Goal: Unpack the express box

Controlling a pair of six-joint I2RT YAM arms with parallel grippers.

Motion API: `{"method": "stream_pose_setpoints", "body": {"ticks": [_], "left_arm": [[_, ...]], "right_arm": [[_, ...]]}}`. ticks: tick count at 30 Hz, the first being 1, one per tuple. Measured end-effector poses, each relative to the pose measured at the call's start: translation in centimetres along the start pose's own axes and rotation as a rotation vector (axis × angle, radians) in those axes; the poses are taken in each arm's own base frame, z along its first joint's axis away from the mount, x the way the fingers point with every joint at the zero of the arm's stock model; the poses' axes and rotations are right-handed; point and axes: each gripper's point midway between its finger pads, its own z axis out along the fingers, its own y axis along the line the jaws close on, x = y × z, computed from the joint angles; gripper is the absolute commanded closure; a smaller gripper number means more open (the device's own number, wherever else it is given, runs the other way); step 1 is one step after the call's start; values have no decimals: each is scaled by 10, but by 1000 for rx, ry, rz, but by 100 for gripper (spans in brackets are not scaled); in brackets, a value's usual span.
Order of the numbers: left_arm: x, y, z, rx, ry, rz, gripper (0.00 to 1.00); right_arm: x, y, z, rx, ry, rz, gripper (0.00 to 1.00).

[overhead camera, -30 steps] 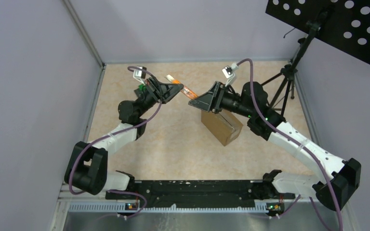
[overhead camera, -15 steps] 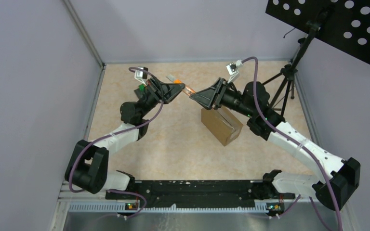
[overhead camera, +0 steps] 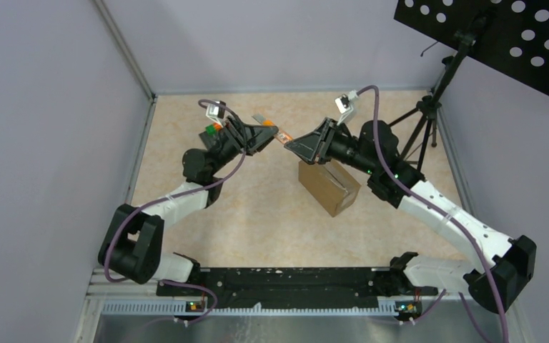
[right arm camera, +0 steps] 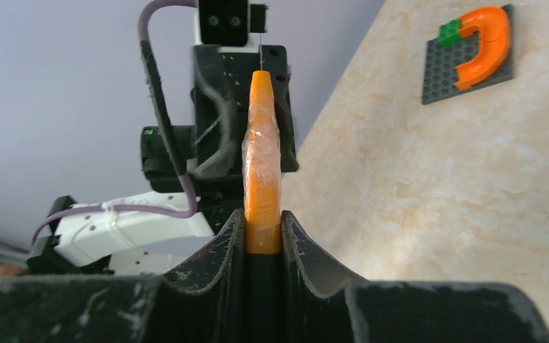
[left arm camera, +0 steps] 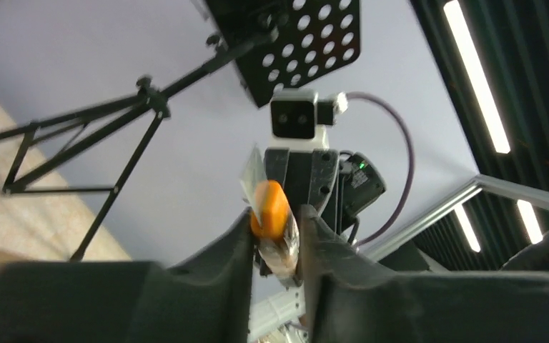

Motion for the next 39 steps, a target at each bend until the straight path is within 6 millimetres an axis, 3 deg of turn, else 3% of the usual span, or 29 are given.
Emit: {"method": "stream_pose_setpoints", "body": {"ticks": [2, 4, 9, 14, 20, 24, 31, 39], "left_arm": [[5, 7, -1, -24, 27, 16, 26], [14, 17, -1, -59, 65, 25, 17], [31, 45, -9, -182, 149, 31, 15], [42, 69, -24, -334, 216, 69, 14], [51, 97, -39, -531, 294, 122, 14], [63, 114, -51, -631, 351, 128, 12], [81, 144, -72, -759, 429, 94, 4], [91, 155, -89, -830, 472, 72, 2]], "right_arm": [[0, -8, -2, 51, 0, -13, 100], [-1, -19, -4, 116, 1, -28, 100], [-18, -51, -23, 366, -33, -125, 100], [-36, -91, -70, 680, -65, -256, 100], [-32, -144, -130, 1045, 14, -392, 100], [-22, -173, -153, 1226, 121, -467, 100], [-8, -196, -156, 1300, 295, -560, 100], [13, -209, -127, 1181, 468, -622, 100]]}}
